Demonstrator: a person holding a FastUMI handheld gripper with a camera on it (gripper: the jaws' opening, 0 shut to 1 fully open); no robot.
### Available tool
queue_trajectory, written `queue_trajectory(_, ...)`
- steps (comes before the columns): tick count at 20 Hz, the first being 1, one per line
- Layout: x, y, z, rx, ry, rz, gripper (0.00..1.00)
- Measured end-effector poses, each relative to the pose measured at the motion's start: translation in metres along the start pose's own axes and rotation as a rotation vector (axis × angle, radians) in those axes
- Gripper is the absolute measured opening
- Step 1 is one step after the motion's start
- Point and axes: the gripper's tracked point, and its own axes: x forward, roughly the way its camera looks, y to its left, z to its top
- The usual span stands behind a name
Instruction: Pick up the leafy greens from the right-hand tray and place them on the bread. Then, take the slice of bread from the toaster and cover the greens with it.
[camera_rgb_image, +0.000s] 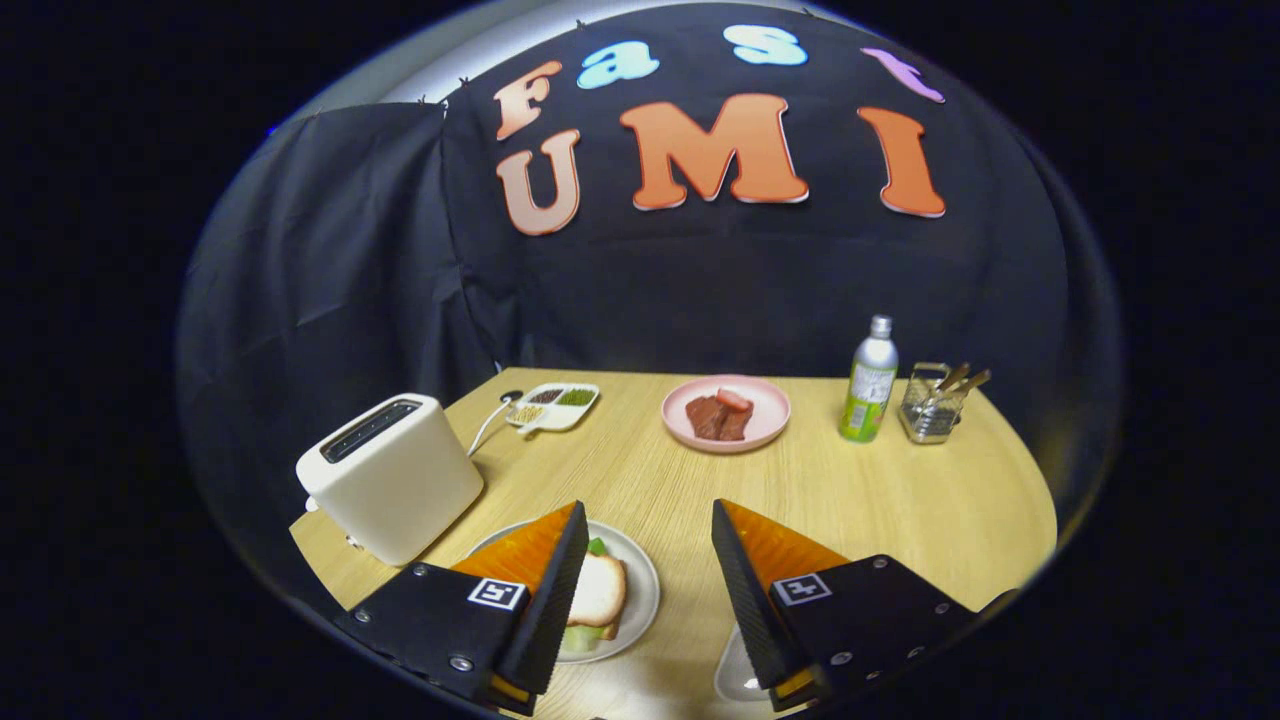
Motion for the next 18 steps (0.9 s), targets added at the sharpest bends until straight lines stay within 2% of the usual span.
queue_trajectory(6,-0.049,-0.027,0.063,-0.076,-0.256,-0.145,0.84)
queue_trajectory(15,-0.091,-0.018,0.105,-0.093,-0.474,-0.185,0.87)
queue_trajectory(18,-0.1,-0.025,0.112,-0.117,-0.517,-0.231,0.89)
